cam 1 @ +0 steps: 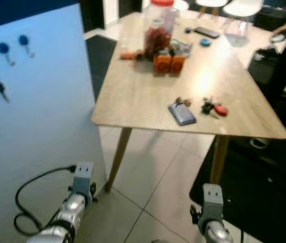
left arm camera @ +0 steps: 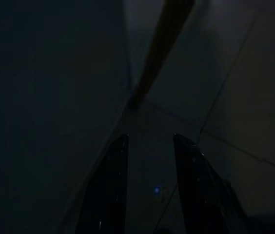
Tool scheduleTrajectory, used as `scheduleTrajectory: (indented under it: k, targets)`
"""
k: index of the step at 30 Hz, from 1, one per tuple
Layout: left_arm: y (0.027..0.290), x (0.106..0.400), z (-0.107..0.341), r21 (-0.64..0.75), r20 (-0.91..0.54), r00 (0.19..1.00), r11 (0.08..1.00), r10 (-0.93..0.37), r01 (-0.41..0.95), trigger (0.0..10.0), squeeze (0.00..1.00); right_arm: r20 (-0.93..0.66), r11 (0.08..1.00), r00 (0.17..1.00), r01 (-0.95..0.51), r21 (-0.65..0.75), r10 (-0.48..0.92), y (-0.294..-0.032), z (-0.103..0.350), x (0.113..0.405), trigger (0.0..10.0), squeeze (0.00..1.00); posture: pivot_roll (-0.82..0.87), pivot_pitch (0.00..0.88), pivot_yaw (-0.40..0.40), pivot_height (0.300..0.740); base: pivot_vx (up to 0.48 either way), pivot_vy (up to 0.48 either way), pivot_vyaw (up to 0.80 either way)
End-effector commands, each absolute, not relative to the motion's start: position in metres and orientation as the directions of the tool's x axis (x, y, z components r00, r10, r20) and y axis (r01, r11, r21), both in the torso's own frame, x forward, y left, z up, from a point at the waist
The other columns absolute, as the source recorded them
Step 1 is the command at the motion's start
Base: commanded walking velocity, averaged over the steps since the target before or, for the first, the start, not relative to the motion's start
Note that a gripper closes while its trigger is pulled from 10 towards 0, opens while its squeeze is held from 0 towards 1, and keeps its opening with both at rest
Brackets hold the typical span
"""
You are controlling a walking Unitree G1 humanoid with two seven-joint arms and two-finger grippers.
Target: Hang keys on a hook
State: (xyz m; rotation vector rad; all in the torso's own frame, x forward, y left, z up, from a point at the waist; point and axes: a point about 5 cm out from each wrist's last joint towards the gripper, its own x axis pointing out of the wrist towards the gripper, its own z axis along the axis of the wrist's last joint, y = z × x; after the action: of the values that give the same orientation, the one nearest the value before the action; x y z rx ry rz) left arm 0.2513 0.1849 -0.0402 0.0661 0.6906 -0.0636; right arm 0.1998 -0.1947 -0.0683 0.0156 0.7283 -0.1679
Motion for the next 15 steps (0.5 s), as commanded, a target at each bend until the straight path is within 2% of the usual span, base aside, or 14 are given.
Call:
scheduleTrajectory:
  k: [1,11,15]
  targets:
    - [0.1872,0.2480,-0.0421,0.036,-0.641,0.767,0.997,-0.032,0.072,10.0,0.00,-0.674,0.988,0.726,0.151,-0.034,-0.135,-0.1903,-0.0709,0.1964,10.0,0.00,0.03,0.031,0.004,0.740,0.000,0.000,-0.80]
    - [0.1867,0.2488,-0.0416,0.038,-0.638,0.769,0.997,-0.032,0.074,10.0,0.00,-0.672,0.989,0.730,0.142,-0.031,-0.125,-0.1896,-0.0704,0.1976,10.0,0.00,0.03,0.033,0.005,0.740,0.000,0.000,-0.80]
    - [0.1867,0.2482,-0.0417,0.042,-0.634,0.773,0.997,-0.028,0.071,10.0,0.00,-0.673,0.994,0.734,0.103,-0.025,-0.093,-0.1856,-0.0708,0.1975,10.0,0.00,0.03,0.033,0.004,0.740,0.000,0.000,-0.15]
